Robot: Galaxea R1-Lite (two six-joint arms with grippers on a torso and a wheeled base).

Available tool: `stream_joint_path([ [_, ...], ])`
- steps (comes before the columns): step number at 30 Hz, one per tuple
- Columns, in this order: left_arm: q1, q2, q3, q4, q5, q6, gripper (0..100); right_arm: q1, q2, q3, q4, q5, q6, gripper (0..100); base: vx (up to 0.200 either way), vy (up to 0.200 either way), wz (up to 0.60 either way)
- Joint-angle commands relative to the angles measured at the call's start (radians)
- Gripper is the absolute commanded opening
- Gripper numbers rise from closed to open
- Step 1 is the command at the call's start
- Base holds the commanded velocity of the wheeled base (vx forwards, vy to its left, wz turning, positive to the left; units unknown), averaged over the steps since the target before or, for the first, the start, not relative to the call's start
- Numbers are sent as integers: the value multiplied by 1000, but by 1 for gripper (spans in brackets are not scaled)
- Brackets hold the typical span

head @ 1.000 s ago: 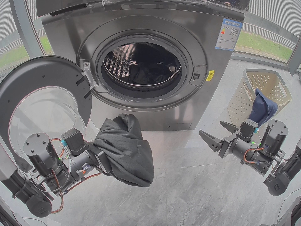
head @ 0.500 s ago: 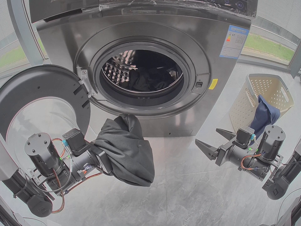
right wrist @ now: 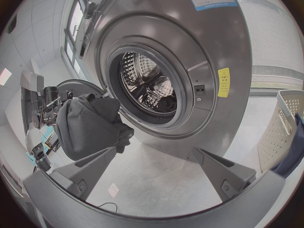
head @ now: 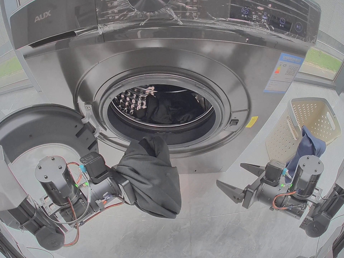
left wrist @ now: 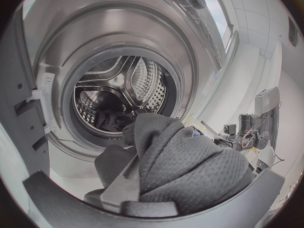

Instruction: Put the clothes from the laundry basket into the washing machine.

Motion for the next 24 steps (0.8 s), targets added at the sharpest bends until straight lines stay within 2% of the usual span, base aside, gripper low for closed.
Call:
stream_joint_path([
  [1, -26, 7, 0, 1, 0, -1, 0, 39, 3, 22, 0, 0, 0, 100, 0, 0, 0],
  [13, -59, 39, -14, 1, 6, 1, 0, 48, 1, 25, 0, 0, 0, 100, 0, 0, 0],
  [16, -70, 50, -16, -1, 9, 1, 0, 57, 1, 25, -1, 0, -5, 100, 200, 0, 0],
  [24, -64, 127, -126, 1, 11, 4, 0, 74, -2, 29, 0, -2, -13, 100, 0, 0, 0],
])
